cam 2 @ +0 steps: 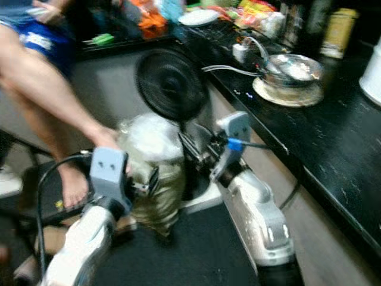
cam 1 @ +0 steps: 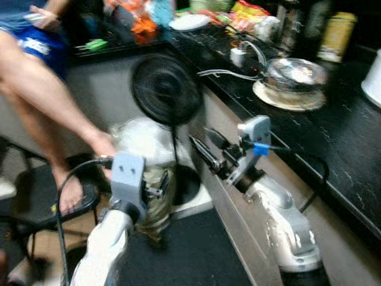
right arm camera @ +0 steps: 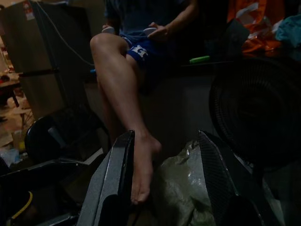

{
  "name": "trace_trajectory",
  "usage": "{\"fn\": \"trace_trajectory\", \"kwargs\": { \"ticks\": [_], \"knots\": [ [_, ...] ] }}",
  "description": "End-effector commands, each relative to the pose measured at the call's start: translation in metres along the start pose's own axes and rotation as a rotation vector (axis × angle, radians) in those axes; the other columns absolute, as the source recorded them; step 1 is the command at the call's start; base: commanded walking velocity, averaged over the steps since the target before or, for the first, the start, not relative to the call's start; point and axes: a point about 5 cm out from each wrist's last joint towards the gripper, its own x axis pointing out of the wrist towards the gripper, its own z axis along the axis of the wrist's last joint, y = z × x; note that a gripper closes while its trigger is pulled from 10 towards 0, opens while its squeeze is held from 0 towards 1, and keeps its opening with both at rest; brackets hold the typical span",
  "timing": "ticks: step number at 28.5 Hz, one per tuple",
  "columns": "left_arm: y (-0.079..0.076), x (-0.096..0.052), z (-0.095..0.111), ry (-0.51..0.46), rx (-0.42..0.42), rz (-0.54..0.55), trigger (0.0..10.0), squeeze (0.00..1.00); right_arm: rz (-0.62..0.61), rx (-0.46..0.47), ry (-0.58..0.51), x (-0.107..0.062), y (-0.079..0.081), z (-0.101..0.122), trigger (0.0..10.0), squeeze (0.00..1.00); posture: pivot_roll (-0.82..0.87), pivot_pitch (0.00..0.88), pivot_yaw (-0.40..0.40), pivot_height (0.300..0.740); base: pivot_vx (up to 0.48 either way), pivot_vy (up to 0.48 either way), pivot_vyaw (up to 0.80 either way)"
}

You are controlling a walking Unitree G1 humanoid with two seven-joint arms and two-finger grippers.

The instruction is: Kitchen organization

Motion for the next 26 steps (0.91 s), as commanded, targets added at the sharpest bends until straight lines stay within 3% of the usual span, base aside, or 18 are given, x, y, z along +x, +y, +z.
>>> {"fn": "trace_trajectory", "kwargs": {
  "ticks": [1,21,26],
  "knots": [
    [0.0034,-0.0010,-0.0038,0.012,0.015,0.012,10.0,0.00,0.012,0.024,-0.001,0.0004,0.0027,-0.0025,10.0,0.00,0.07,0.000,0.015,0.740,0.379,0.000,0.00],
    [0.0027,0.0002,-0.0036,0.007,0.019,0.002,10.0,0.00,-0.036,0.085,0.007,0.0015,-0.0036,-0.0047,10.0,0.00,0.07,0.000,0.018,0.740,0.380,0.000,0.00],
    [0.0043,0.0005,-0.0037,0.011,0.003,0.017,10.0,0.00,-0.044,0.109,0.010,0.0014,-0.0051,-0.0051,10.0,0.00,0.07,0.000,0.017,0.740,0.265,0.000,-0.73]
  ]
}}
